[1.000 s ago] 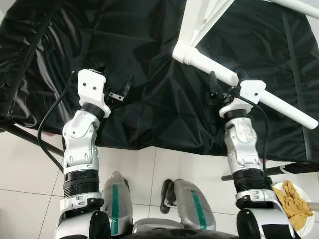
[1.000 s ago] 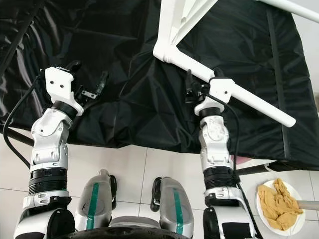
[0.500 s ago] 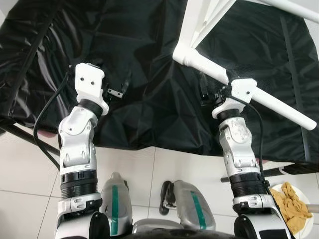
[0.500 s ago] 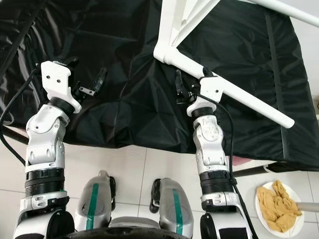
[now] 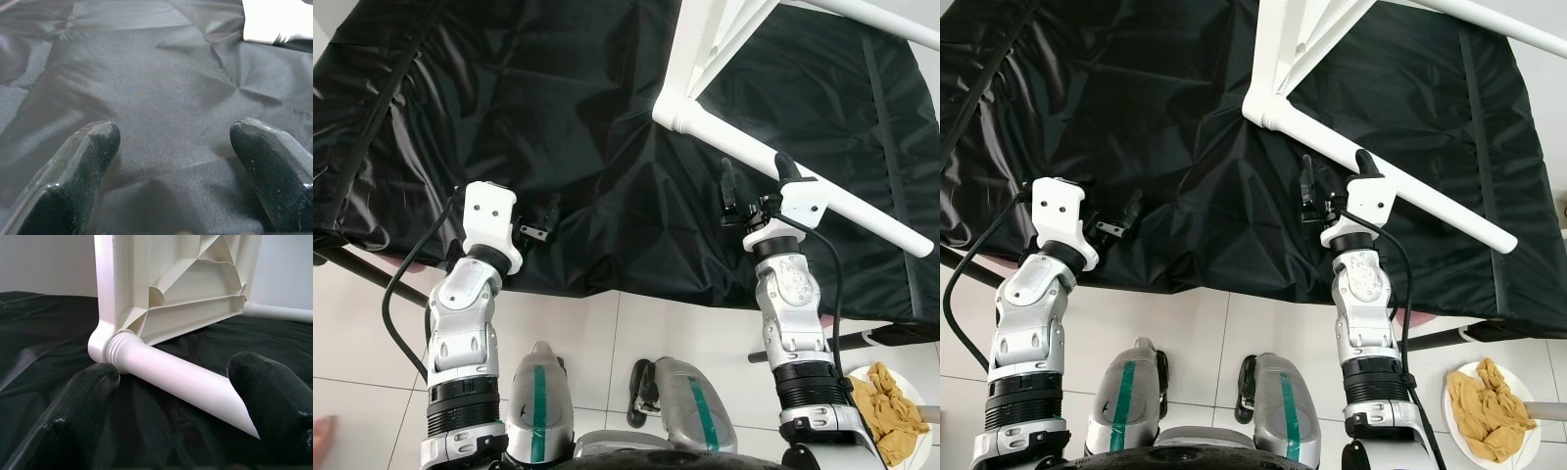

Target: Building children table

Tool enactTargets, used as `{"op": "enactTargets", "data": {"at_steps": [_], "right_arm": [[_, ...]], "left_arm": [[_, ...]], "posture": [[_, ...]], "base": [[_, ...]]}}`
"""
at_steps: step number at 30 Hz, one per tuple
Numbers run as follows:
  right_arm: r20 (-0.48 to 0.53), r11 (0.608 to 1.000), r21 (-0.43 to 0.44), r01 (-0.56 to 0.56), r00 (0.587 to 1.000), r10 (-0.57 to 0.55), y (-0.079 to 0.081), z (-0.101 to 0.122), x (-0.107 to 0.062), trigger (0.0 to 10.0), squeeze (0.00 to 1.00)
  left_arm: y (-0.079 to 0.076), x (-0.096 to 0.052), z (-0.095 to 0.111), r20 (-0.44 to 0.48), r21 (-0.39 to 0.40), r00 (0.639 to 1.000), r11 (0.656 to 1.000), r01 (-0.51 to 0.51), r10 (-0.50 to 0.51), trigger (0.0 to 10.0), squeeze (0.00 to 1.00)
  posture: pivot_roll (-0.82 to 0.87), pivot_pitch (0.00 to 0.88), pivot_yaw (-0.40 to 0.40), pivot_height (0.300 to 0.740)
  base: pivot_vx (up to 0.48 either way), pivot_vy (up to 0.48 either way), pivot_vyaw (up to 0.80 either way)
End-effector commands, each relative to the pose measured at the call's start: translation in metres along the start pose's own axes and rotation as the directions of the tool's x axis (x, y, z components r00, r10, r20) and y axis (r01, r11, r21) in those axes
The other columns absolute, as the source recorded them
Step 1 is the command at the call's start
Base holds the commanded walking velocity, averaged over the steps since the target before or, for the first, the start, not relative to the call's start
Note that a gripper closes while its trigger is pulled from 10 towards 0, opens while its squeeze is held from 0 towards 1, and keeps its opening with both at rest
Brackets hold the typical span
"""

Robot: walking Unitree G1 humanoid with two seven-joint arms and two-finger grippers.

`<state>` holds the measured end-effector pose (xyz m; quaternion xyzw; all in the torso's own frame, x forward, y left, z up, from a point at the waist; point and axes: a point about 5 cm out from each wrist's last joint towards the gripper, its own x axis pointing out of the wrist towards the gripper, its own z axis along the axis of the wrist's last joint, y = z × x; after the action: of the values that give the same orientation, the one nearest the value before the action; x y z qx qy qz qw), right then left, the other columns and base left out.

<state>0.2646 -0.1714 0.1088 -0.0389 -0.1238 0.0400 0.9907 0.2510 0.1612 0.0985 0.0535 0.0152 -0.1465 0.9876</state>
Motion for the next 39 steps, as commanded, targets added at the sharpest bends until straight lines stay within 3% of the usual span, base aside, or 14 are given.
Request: {"op": "enactTargets", "data": {"at_steps": [1,12,27,39], "right_arm": [[-0.018,1.000,-0.002,0.015,1.000,-0.015,-0.003,-0.002,-0.002,10.0,0.00],[-0.002,0.999,-0.002,0.036,0.999,-0.036,-0.002,0.004,0.004,10.0,0.00],[0.017,1.000,0.019,0.025,1.000,-0.025,0.001,0.006,0.012,10.0,0.00],[-0.006,0.999,0.033,0.007,1.000,-0.007,0.004,-0.001,0.015,10.0,0.00]], "left_arm": [[-0.015,0.010,0.004,0.023,-0.121,0.976,0.969,-0.214,0.219,10.0,0.00],[-0.016,0.012,0.018,0.058,-0.091,0.979,0.978,-0.188,0.194,10.0,0.00],[-0.007,0.017,0.064,0.223,-0.046,0.963,0.988,-0.146,0.153,10.0,0.00],[-0.006,0.017,0.048,0.174,-0.053,0.973,0.988,-0.147,0.154,10.0,0.00]], "posture": [[0.08,0.019,-0.053,0.740],[0.07,0.050,-0.049,0.740],[0.09,0.058,-0.052,0.740],[0.10,0.038,-0.057,0.740]], "base": [[0.000,0.000,0.00],[0.000,0.000,0.00],[0.000,0.000,0.00],[0.000,0.000,0.00]]}}
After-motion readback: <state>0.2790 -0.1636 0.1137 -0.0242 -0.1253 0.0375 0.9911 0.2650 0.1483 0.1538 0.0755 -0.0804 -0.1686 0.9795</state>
